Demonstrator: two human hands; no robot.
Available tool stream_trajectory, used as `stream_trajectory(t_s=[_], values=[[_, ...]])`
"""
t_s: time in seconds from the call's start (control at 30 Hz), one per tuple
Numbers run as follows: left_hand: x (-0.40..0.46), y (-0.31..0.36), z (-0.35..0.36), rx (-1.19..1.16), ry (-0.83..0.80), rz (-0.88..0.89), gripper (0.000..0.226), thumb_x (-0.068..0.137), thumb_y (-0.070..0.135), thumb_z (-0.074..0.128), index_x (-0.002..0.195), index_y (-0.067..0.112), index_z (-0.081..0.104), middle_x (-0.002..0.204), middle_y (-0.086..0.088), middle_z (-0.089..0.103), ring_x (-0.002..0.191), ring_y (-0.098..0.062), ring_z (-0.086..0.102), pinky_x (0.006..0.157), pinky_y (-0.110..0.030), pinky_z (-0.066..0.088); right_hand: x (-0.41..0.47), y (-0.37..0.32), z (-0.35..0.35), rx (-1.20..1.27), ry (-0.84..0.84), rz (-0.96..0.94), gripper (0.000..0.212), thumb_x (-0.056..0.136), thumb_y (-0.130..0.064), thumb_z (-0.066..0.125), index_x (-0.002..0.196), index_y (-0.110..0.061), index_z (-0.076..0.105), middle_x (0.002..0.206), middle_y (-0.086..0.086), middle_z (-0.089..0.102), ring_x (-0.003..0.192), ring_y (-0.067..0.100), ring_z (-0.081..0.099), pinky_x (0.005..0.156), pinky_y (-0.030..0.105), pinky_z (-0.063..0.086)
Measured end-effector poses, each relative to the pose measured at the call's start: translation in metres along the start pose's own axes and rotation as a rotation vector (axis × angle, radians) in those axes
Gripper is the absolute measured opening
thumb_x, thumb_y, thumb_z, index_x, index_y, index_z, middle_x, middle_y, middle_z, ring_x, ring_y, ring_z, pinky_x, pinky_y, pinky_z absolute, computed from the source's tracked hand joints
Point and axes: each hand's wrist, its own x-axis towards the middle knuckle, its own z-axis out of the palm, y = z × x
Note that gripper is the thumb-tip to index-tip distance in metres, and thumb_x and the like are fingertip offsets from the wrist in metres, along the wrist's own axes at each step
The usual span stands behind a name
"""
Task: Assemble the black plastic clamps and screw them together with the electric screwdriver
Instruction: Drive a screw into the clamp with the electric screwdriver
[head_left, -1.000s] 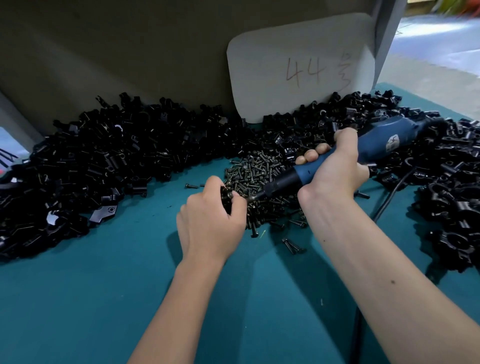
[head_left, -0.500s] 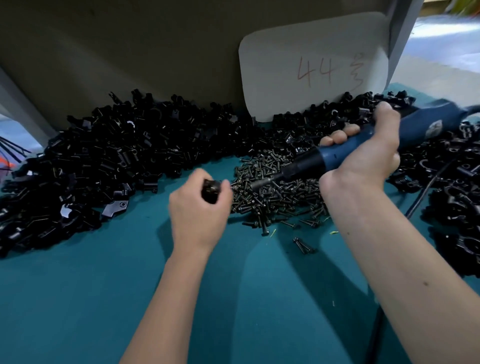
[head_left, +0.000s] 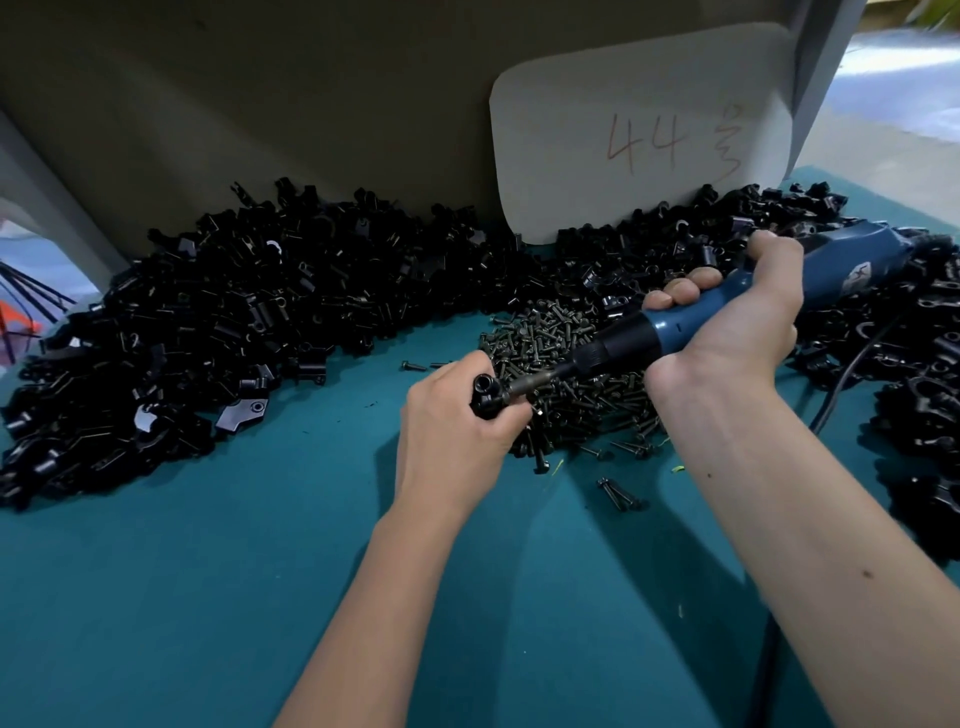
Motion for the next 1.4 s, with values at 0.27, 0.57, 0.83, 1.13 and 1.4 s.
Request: stream_trajectory(t_s=[0.27,0.57,0.83,1.13,1.4], values=[[-0.002,-0.004,0.002,0.087,0.017,-0.019,0.037,0.074,0.028,0.076,0.069,0.019,0.041,0.066,0.005,0.048,0.065,-0.018,0.044,0.056,-0.039,0.035,-0.003,0.005,0.000,-0.031,0.057,0.013,0.026,0.088,-0.017,0.069,0.103,-0.011,0.049,0.060,0.000,0.049,0.046,0.016,0.044,0.049,0.028,0.041],[-0.006,0.004,0.005,0.084,0.074,-0.090,0.033,0.069,0.041,0.059,0.066,0.026,0.030,0.064,0.006,0.043,0.059,-0.014,0.038,0.050,-0.033,0.023,-0.004,0.005,0.002,-0.029,0.063,0.002,0.022,0.088,-0.013,0.067,0.098,-0.012,0.047,0.061,0.001,0.049,0.046,0.017,0.044,0.050,0.028,0.041],[-0.007,0.006,0.007,0.072,0.065,-0.124,0.033,0.068,0.040,0.060,0.067,0.025,0.030,0.065,0.006,0.043,0.059,-0.017,0.038,0.050,-0.033,0.025,-0.004,0.006,0.001,-0.034,0.054,0.002,0.023,0.087,-0.013,0.066,0.099,-0.011,0.047,0.060,0.001,0.050,0.046,0.017,0.044,0.049,0.029,0.041],[-0.008,0.004,0.007,0.105,0.071,-0.112,0.044,0.075,0.028,0.075,0.067,0.027,0.032,0.066,0.007,0.044,0.060,-0.017,0.040,0.049,-0.034,0.027,-0.005,0.007,0.001,-0.041,0.037,-0.007,0.023,0.088,-0.012,0.065,0.099,-0.012,0.045,0.059,0.001,0.049,0.045,0.016,0.044,0.049,0.028,0.041],[-0.008,0.006,0.007,0.105,0.070,-0.120,0.043,0.076,0.028,0.076,0.069,0.024,0.034,0.065,0.006,0.044,0.059,-0.017,0.038,0.049,-0.034,0.025,-0.005,0.007,0.001,-0.040,0.023,-0.006,0.023,0.088,-0.012,0.065,0.097,-0.012,0.044,0.060,0.001,0.049,0.045,0.016,0.043,0.049,0.028,0.040]])
